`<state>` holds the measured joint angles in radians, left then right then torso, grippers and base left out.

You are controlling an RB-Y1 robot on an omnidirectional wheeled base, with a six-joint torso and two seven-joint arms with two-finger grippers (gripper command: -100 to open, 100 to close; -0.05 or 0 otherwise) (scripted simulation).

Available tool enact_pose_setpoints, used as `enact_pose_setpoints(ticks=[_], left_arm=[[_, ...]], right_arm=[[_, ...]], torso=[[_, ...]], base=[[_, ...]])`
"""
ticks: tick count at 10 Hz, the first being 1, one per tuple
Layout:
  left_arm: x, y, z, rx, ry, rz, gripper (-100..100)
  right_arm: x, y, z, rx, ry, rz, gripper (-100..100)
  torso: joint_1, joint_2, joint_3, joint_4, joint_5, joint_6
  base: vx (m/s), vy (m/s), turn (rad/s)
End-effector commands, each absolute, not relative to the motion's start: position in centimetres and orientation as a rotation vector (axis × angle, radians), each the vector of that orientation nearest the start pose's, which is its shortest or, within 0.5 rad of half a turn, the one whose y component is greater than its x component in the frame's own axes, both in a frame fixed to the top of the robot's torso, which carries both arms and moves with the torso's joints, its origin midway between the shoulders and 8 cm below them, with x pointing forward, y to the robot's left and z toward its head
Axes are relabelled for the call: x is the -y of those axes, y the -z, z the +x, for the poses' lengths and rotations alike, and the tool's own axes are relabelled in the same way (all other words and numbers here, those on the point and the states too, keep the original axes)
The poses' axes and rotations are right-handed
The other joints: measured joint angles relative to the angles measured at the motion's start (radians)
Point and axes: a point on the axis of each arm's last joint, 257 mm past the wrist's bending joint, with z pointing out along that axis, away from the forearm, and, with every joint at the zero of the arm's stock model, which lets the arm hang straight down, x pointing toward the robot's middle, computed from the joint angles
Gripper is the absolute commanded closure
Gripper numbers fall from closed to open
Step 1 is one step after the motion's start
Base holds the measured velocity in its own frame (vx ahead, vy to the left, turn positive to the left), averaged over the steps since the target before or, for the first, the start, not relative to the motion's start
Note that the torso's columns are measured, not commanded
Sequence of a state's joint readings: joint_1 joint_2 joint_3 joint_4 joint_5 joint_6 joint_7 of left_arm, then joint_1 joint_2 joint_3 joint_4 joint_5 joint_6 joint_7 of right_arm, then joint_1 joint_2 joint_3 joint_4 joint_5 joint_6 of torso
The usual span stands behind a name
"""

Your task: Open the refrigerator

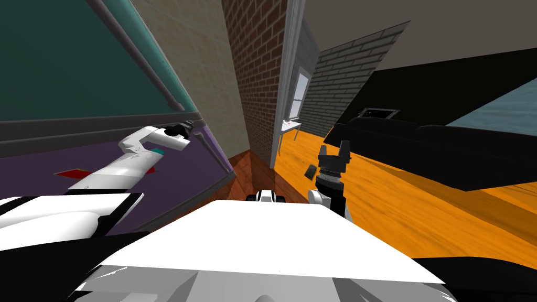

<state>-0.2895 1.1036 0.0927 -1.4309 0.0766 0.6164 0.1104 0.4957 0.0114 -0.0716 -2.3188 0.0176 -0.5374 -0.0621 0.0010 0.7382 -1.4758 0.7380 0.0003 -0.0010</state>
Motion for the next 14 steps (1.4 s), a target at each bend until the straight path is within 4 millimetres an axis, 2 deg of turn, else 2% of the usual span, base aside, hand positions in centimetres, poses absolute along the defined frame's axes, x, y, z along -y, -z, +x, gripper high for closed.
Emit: enact_pose_setpoints(ticks=[1, 4, 7, 8, 9, 10, 11, 13, 14], left_arm=[[-68.7, -4.8, 53.0, -1.234, 0.047, -1.057, -100], [-72.5, -9.2, 50.7, -1.153, -0.040, -1.106, -100], [-75.0, -12.7, 48.5, -1.087, -0.098, -1.140, -100], [-74.7, -12.1, 48.9, -1.102, -0.084, -1.133, -100], [-74.8, -12.8, 48.6, -1.096, -0.092, -1.135, -100], [-74.8, -12.6, 48.7, -1.098, -0.089, -1.134, -100], [-74.9, -12.6, 48.7, -1.097, -0.090, -1.134, 100], [-72.2, -13.3, 50.3, -1.130, -0.030, -1.086, 100], [-72.2, -13.3, 50.3, -1.130, -0.030, -1.086, 100]], right_arm=[[29.6, -5.1, 32.5, -0.541, -1.296, 0.600, 0], [29.6, -5.1, 32.5, -0.541, -1.296, 0.600, 0], [29.7, -5.1, 32.5, -0.541, -1.296, 0.600, 0], [29.7, -5.1, 32.5, -0.541, -1.296, 0.600, 0], [29.7, -5.1, 32.5, -0.541, -1.296, 0.600, 0], [29.7, -5.1, 32.5, -0.541, -1.296, 0.600, 0], [29.7, -5.1, 32.5, -0.541, -1.296, 0.600, 0], [29.6, -5.1, 32.5, -0.541, -1.297, 0.600, 0], [29.6, -5.1, 32.5, -0.541, -1.297, 0.600, 0]], torso=[[0.000, 0.000, 0.000, 0.000, 0.000, 0.001], [-0.002, 0.000, 0.000, 0.000, -0.001, 0.001], [0.000, 0.000, 0.000, 0.000, 0.000, 0.001], [-0.001, 0.000, 0.000, 0.000, 0.000, 0.001], [0.000, 0.000, 0.000, 0.000, 0.000, 0.001], [0.005, -0.002, -0.001, 0.000, 0.001, 0.001], [0.002, -0.001, -0.001, -0.001, 0.001, 0.001], [-0.002, 0.007, 0.004, 0.001, 0.001, 0.001], [-0.004, 0.014, 0.009, 0.004, -0.001, 0.000]], base=[[0.020, -0.043, -0.163], [0.022, -0.051, -0.163], [0.013, -0.036, -0.104], [0.005, -0.012, -0.027], [0.049, 0.083, -0.030], [0.031, 0.057, -0.016], [0.006, 0.010, -0.020], [-0.226, -0.037, -0.032], [-0.313, -0.019, -0.057]])
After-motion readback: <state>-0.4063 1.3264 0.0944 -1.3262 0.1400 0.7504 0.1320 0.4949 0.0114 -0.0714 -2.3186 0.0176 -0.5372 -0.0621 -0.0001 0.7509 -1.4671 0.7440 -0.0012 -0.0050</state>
